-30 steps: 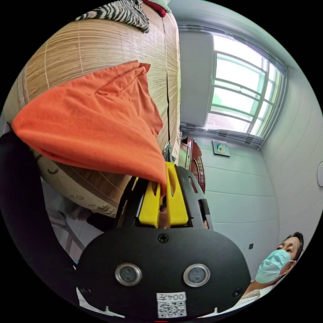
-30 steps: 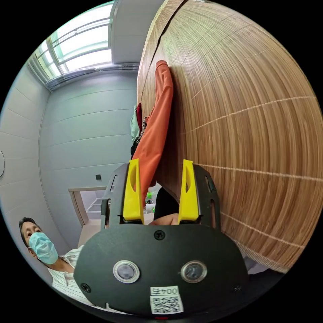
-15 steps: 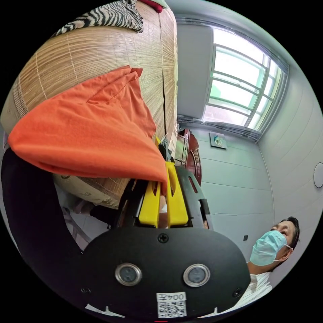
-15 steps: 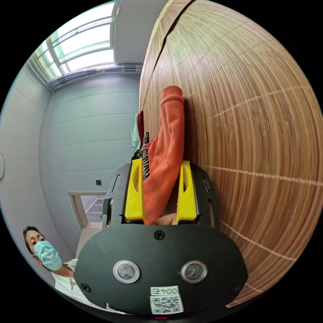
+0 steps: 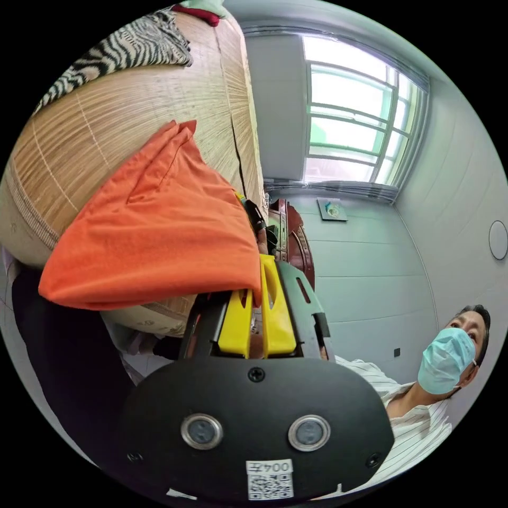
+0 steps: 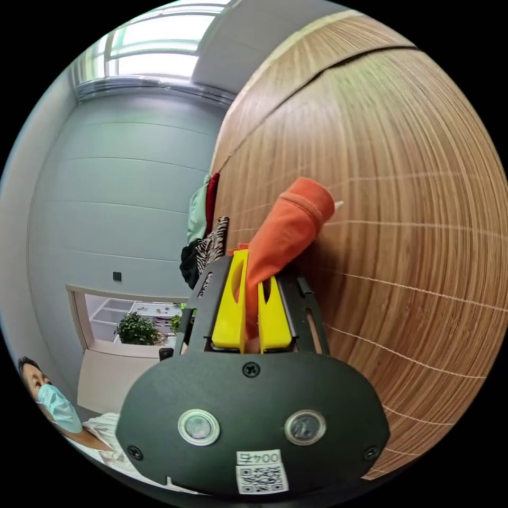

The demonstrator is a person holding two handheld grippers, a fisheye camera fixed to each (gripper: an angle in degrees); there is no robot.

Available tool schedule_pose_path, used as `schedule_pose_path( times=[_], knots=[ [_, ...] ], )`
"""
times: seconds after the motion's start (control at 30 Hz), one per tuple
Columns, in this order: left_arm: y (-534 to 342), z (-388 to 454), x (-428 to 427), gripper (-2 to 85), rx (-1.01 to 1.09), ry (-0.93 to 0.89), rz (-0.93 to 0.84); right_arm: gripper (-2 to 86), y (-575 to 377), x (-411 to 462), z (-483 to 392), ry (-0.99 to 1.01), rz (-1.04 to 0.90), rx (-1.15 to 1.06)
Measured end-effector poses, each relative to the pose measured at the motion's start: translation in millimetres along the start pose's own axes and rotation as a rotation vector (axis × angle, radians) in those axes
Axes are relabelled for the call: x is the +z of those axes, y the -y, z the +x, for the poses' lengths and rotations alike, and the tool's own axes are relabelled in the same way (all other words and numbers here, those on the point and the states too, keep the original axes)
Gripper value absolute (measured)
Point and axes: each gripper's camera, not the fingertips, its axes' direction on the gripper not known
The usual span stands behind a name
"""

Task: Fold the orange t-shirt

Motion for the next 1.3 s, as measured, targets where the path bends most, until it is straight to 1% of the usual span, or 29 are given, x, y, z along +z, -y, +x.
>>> schedule_pose_path(
  times=[0.17, 0.3, 0.47, 0.57, 0.63, 0.73, 0.77, 0.83, 0.87, 0.9, 0.93, 1.0, 1.07, 1.13, 1.23, 1.3],
  knots=[
    [15.1, 27.0, -54.2, 4.4, 0.039, -0.089, 0.06, 2.0, 22.1, 14.8, -96.7, -0.026, -0.035, -0.124],
    [39.7, 49.3, -111.4, 4.4, 0.035, -0.181, 0.118, 1.9, 50.9, 55.9, -180.5, -0.066, -0.107, -0.18],
    [87.7, 89.7, -195.3, 4.4, 0.159, -0.114, 0.175, 2.1, 90.3, 133.2, -277.7, -0.096, -0.181, -0.282],
    [120.0, 113.2, -254.6, 4.4, 0.248, -0.042, 0.231, 2.3, 114.4, 184.2, -335.5, -0.054, -0.181, -0.374],
    [135.0, 120.7, -286.3, 4.4, 0.285, -0.009, 0.272, 2.5, 128.4, 221.7, -369.6, 0.02, -0.157, -0.45],
    [154.2, 110.8, -323.8, 4.4, 0.305, 0.026, 0.306, 2.8, 141.2, 272.3, -379.1, 0.064, -0.157, -0.494],
    [160.6, 94.9, -332.6, 4.4, 0.286, 0.032, 0.307, 2.8, 143.8, 283.9, -375.5, 0.057, -0.165, -0.486],
    [168.0, 51.1, -339.6, 4.4, 0.202, 0.004, 0.313, 3.1, 154.1, 335.6, -342.8, 0.011, -0.228, -0.418],
    [171.6, 10.3, -339.9, 4.4, 0.107, -0.035, 0.311, 3.2, 156.5, 349.3, -330.5, -0.003, -0.248, -0.393],
    [172.8, -35.4, -338.6, 4.4, -0.01, -0.083, 0.316, 3.4, 161.5, 376.1, -301.0, -0.033, -0.296, -0.322],
    [172.1, -56.6, -337.8, 4.4, -0.061, -0.107, 0.324, 3.5, 165.2, 400.2, -267.4, -0.056, -0.341, -0.227],
    [158.6, -125.3, -333.3, 4.4, -0.274, -0.165, 0.395, 3.6, 165.1, 428.4, -221.7, -0.086, -0.405, -0.104],
    [152.4, -140.4, -328.5, 4.3, -0.289, -0.211, 0.413, 3.7, 161.8, 442.2, -194.9, -0.112, -0.424, -0.053],
    [152.2, -139.5, -328.9, 4.3, -0.266, -0.248, 0.418, 3.9, 167.6, 444.2, -183.9, -0.054, -0.417, -0.038],
    [153.9, -124.7, -339.1, 5.4, -0.224, -0.203, 0.435, 4.4, 179.3, 447.0, -200.9, -0.081, -0.421, -0.099],
    [156.0, -117.1, -345.1, 8.1, -0.168, -0.203, 0.431, 4.7, 181.6, 451.4, -214.2, -0.097, -0.427, -0.134]
  ],
)
